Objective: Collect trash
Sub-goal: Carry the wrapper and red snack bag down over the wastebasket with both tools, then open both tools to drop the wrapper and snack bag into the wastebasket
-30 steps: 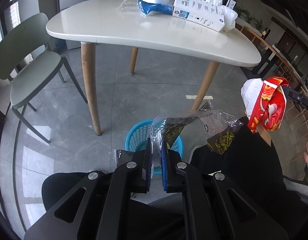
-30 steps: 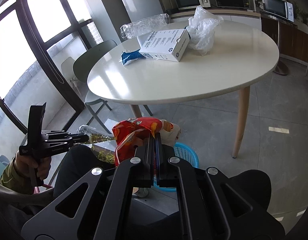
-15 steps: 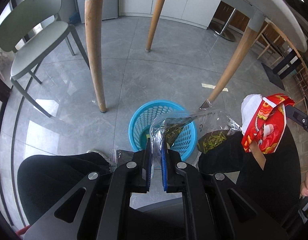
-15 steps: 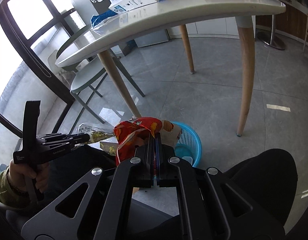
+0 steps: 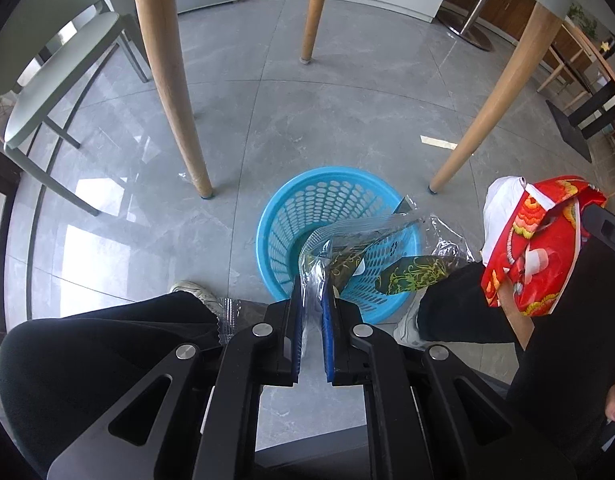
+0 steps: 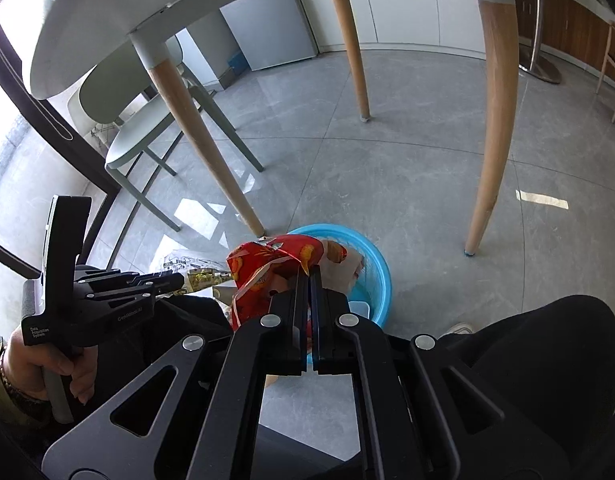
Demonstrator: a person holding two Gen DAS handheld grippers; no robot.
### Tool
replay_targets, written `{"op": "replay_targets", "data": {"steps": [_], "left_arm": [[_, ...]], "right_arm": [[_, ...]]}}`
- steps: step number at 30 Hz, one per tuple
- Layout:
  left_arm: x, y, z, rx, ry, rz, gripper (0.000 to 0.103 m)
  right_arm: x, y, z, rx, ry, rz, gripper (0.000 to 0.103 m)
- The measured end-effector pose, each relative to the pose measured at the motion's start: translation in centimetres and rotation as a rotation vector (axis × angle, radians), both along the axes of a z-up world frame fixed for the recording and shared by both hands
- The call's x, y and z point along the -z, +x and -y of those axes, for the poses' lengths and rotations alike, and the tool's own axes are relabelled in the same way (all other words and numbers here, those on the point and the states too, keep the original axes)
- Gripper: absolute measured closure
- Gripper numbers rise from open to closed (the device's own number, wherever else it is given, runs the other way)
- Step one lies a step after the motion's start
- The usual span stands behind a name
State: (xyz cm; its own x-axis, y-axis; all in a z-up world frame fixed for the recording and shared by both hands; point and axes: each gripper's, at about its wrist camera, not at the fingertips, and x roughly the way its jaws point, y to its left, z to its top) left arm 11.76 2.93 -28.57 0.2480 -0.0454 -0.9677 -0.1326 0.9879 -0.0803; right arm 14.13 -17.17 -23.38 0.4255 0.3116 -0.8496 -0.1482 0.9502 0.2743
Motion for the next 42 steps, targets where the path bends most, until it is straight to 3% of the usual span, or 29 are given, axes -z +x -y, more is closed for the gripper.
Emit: {"op": "replay_targets", "data": {"steps": [17, 30, 32, 34, 37, 39, 42], "left_arm": [[7.4, 4.1, -1.1, -0.09, 0.041, -0.15, 0.096], [11.5, 6.5, -0.5, -0.059, 0.064, -0.252, 0.095], [11.8, 6.6, -0.4, -0.046, 0.043, -0.259, 0.091], [11.9, 6.7, -0.2, -0.029, 0.003, -0.263, 0.08], [11.7, 6.7, -0.1, -0.022, -0.011, -0.254, 0.078], [11.6, 6.7, -0.4, -0.03, -0.025, -0.253, 0.077], [11.1, 6.5, -0.8, -0.045, -0.041, -0.236, 0.076]], "right_arm": [[8.9, 4.8, -1.3, 0.054, -0.01, -0.174, 0.102], [13.5, 7.2, -1.5, 0.048, -0.016, -0.252, 0.102], [13.9, 7.4, -1.6, 0.047, -0.004, -0.265, 0.102], [14.5, 7.6, -1.6, 0.049, 0.006, -0.287, 0.101], [15.6, 7.6, -1.6, 0.05, -0.002, -0.331, 0.098], [16.0, 7.6, -1.6, 0.05, 0.005, -0.349, 0.088], [16.2, 7.6, -1.5, 0.055, 0.017, -0.353, 0.08]]}}
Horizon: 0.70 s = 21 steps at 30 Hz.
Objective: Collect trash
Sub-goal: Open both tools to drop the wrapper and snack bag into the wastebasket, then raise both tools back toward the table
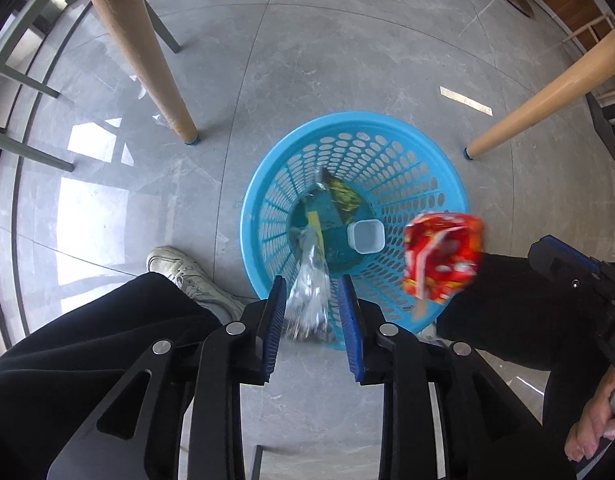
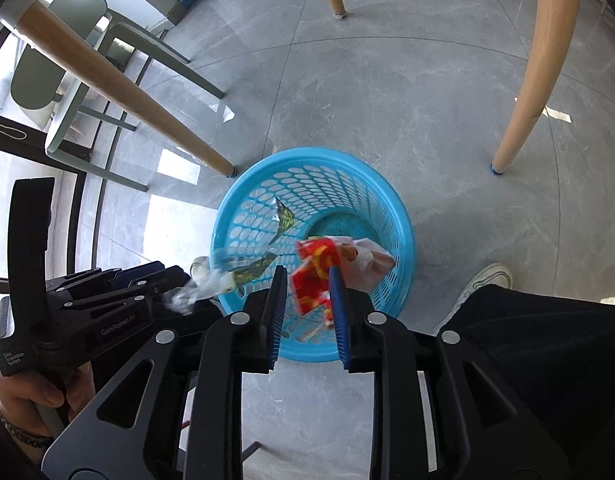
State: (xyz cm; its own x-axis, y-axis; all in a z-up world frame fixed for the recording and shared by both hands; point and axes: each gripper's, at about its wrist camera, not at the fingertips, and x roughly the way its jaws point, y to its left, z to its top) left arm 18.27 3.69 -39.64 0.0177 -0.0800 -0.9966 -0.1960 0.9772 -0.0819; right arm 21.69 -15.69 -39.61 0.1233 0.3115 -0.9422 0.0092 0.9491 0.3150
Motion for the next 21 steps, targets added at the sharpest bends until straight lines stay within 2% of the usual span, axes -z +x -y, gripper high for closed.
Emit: {"op": "replay_targets", "data": {"steps": [3, 12, 14, 17, 21], "left_arm": [[-0.6, -0.2, -0.3, -0.02, -0.039, 0.026, 0.073], [-2.7, -1.3, -1.3, -0.048, -0.04, 0.061, 0.07], [-3.4, -1.7, -1.3, -0.048, -0.041, 0.074, 0.067], [-4.7, -2.3, -1.6, -0.067, -0.035, 0.112, 0.066], [-7.5, -3.2, -1.8, -0.076, -0.009, 0.194, 0.061]], "right_arm": [[0.2, -0.2, 0.0, -0.004, 0.003, -0.013, 0.08], [-1.3, -0.9, 0.0, -0.019, -0.015, 0.013, 0.074], [-2.2, -1.2, 0.0, -0.015, -0.016, 0.033, 0.072], [-4.2, -1.9, 0.5, 0.001, -0.019, 0.073, 0.061], [-6.5, -3.3, 1.1, 0.022, -0.008, 0.109, 0.061]]}}
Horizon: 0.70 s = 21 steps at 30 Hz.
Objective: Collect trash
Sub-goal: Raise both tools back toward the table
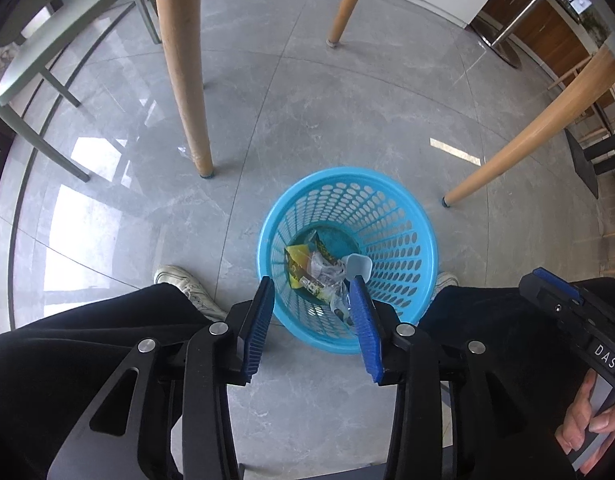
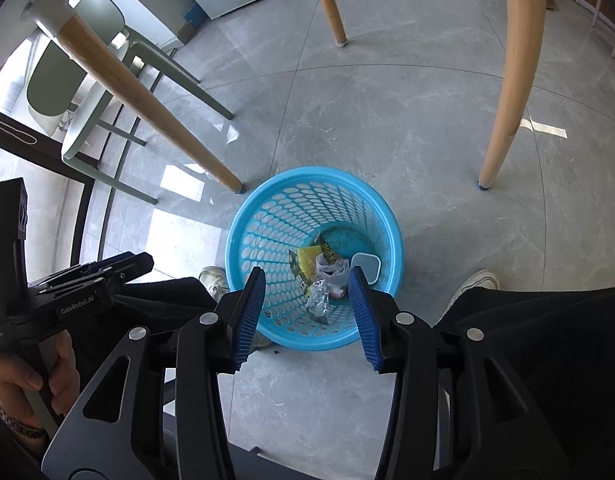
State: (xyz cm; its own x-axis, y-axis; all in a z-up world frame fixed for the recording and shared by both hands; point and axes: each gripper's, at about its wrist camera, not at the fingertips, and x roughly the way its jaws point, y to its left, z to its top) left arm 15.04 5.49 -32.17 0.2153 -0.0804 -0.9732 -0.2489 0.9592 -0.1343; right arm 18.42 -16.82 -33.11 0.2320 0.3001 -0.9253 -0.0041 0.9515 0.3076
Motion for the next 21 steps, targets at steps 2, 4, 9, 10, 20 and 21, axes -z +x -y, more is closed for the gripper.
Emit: {"op": "replay_targets", "data": {"steps": [2, 4, 9, 10, 20, 21], "left_arm": [[-0.9, -0.5, 0.1, 0.002, 0.003, 0.023, 0.059], [-1.7, -1.0, 0.4, 0.013, 0.003, 0.038, 0.057], [-3.8, -2.6, 1.1, 0.047, 0.026, 0.094, 0.052], [-4.4, -3.0, 1.2, 0.053, 0.027, 0.108, 0.051], [-9.9, -6.4, 1.9, 0.092, 0.052, 0.24, 0.045], [-10.6, -6.6, 2.0, 0.097, 0.056, 0.256, 0.044]], "right_arm": [[-1.3, -0.6, 0.5, 0.022, -0.019, 0.034, 0.061], [-2.5, -1.2, 1.0, 0.032, -0.022, 0.059, 0.057], [-5.4, -2.8, 1.5, 0.031, -0.023, 0.128, 0.051], [-5.9, -3.1, 1.5, 0.028, -0.019, 0.141, 0.049], [-12.0, -6.3, 1.7, -0.024, -0.016, 0.287, 0.038], [-12.7, -6.6, 1.7, -0.026, -0.017, 0.304, 0.038]]}}
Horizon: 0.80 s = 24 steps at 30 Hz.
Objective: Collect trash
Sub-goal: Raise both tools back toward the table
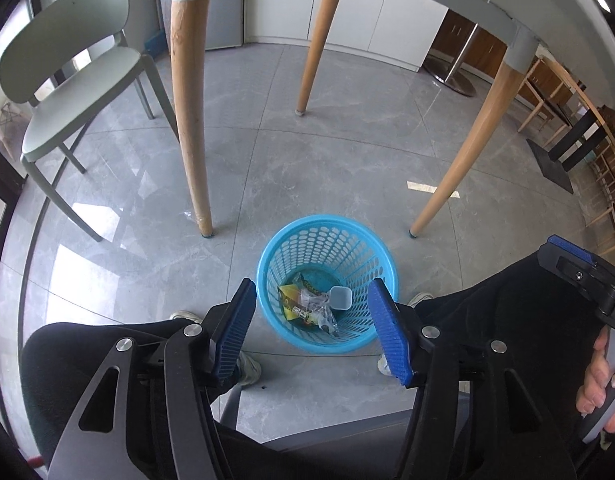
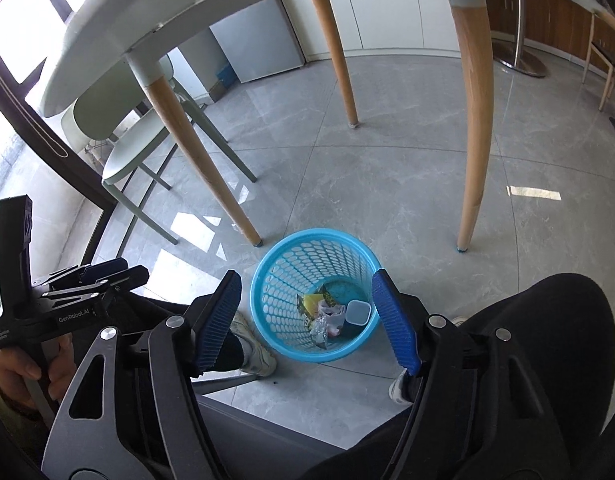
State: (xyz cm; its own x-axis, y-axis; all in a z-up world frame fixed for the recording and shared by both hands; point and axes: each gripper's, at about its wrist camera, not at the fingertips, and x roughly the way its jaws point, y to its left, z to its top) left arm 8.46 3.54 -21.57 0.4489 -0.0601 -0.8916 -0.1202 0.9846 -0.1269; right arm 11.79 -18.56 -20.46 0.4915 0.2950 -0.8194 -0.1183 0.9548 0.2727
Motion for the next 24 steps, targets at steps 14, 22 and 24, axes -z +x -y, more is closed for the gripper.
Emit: {"op": "replay_targets", "data": {"steps": [14, 22, 24], "left_arm": [[-10.6, -2.1, -0.3, 0.013, -0.013, 0.245, 0.034], [-14.6, -1.2, -1.4, -0.013, 0.015, 0.333, 0.033], [-15.7, -1.0, -1.5, -0.015, 0.019, 0.357, 0.032]], "right_arm": [[-10.2, -3.3, -0.1, -0.083, -0.048, 0.27, 0.026], [-15.6, -2.6, -0.4, -0.153, -0.068, 0.397, 0.018], [-16.6, -2.1, -0.6, -0.163, -0.077, 0.424, 0.014]]}}
